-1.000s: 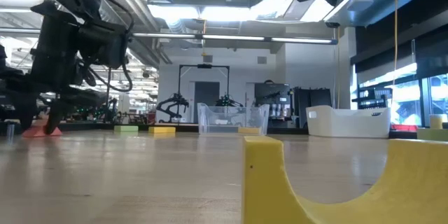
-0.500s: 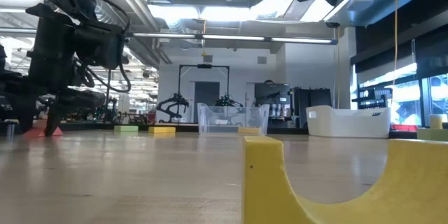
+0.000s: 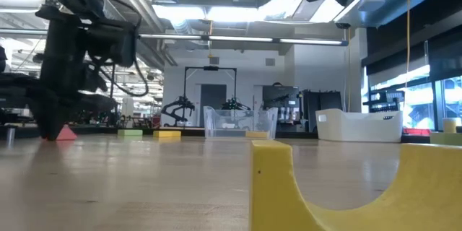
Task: Sort & place blocks by color
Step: Put the top left orange block into the white bin
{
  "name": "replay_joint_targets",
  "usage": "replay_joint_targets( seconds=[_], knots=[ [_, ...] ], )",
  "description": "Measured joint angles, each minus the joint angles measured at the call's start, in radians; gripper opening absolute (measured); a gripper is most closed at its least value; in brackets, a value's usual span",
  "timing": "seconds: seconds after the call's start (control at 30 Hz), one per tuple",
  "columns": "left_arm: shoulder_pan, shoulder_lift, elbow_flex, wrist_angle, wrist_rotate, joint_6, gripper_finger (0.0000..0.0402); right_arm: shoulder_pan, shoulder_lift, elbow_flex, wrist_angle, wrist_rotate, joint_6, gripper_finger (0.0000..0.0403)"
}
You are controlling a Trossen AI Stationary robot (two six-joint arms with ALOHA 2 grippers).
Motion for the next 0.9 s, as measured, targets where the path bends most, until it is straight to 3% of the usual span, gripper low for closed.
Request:
replay_joint_targets(
  seconds=[0.1, 0.33, 0.47, 0.73, 0.9],
  knots=[
    [0.000, -0.002, 0.021, 0.012, 0.000, 0.029, 0.0004, 0.000, 0.000, 0.000, 0.000, 0.000, -0.004, 0.0143],
    [-0.003, -0.003, 0.023, 0.162, 0.086, 0.140, 0.0001, 0.000, 0.000, 0.000, 0.000, 0.000, -0.004, 0.0143],
    [-0.009, -0.003, 0.049, 0.218, 0.083, 0.163, 0.0005, 0.000, 0.000, 0.000, 0.000, 0.000, -0.004, 0.0143],
    [0.007, -0.017, 0.194, 0.036, 0.041, 0.318, 0.0005, 0.000, 0.000, 0.000, 0.000, 0.000, -0.001, 0.0143],
    [0.040, -0.017, 0.253, -0.023, 0.096, 0.356, 0.0029, 0.000, 0.000, 0.000, 0.000, 0.001, -0.001, 0.0143]
  ],
)
